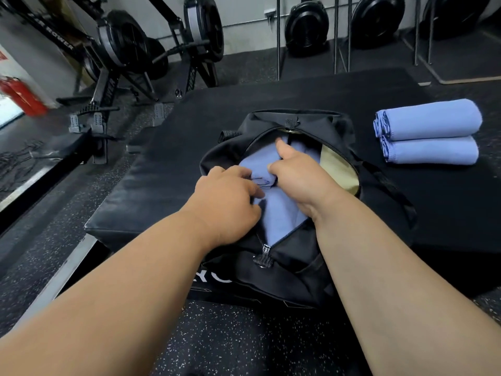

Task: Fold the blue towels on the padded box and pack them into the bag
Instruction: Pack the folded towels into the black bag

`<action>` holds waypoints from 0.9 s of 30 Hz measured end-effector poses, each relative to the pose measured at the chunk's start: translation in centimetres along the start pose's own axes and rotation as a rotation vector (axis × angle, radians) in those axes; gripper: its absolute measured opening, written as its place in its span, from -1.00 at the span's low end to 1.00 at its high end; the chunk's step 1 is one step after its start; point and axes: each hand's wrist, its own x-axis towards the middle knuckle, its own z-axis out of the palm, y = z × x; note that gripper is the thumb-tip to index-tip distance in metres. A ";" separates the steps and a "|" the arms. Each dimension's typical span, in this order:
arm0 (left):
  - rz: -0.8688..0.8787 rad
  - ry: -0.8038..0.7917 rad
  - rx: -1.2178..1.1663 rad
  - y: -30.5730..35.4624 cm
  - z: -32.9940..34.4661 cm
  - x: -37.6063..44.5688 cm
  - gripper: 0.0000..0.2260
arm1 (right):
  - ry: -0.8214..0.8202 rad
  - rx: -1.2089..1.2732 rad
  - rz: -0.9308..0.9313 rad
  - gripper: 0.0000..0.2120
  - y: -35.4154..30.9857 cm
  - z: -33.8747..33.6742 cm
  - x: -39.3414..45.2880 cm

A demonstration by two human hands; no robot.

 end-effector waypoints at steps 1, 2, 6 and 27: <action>-0.012 -0.015 0.037 0.1 0.1 0.0 -0.62 | -0.007 0.019 0.006 -0.25 0.1 -0.1 -0.1; -0.023 -0.028 0.071 0.2 0.2 0.1 -0.61 | -0.010 0.041 0.016 -0.26 0.2 -0.2 -0.2; -0.067 -0.068 0.156 0.7 0.1 1.2 -0.60 | 0.008 0.096 -0.019 -0.30 0.3 -1.2 -1.5; 0.116 0.276 -0.358 18.3 -8.6 3.0 -0.82 | 0.643 0.607 -0.149 -0.75 4.1 -17.8 -10.0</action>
